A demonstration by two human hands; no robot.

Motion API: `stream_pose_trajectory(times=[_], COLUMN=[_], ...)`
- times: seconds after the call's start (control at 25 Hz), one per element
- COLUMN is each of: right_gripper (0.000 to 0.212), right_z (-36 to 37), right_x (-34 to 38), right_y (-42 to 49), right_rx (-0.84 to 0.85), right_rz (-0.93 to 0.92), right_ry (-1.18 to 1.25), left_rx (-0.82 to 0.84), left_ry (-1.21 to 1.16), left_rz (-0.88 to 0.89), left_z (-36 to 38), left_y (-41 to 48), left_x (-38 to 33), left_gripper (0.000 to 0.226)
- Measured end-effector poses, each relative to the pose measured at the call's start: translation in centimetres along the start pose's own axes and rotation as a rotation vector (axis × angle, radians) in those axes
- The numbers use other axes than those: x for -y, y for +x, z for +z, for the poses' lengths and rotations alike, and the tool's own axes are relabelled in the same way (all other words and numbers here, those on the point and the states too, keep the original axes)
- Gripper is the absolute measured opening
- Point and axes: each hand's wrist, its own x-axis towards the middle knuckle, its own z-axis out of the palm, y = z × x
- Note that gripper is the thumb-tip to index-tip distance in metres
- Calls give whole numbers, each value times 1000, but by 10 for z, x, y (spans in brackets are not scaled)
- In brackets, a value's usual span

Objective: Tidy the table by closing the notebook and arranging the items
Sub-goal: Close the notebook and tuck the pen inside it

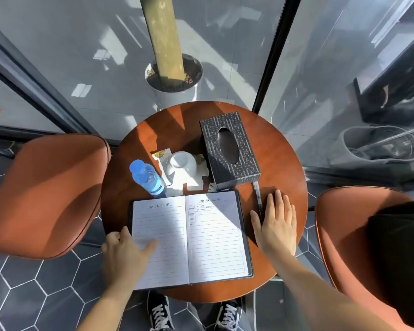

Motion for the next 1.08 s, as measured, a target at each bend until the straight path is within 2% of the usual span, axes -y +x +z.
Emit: stream_pose_trajectory(times=[0.2,0.4,0.52,0.8,0.92,1.08], right_gripper=[76,77,77,77,74,74], right_z=[3,3,3,8,10,12], right_x=[-1,-1,1,-1,-3,-4], right_y=[2,2,1,3,3,3], right_rx=[-53,-81,-89,-106,-111,-124], right_rz=[17,36,31,28,23,19], right_ry=[-38,-24,-24,-43,-30,-26], left_rx=[-32,3,2,-24,-50,-54], left_ry=[-22,-135,-204,-568,-700,-820], left_rz=[9,-83,-87,5,30,72], left_z=[3,-2,-3,-6,-15,-25], left_y=[5,17,21,3,-13,-34], left_x=[-3,-3,1,16,18,7], left_gripper=[71,87,82,46,41,47])
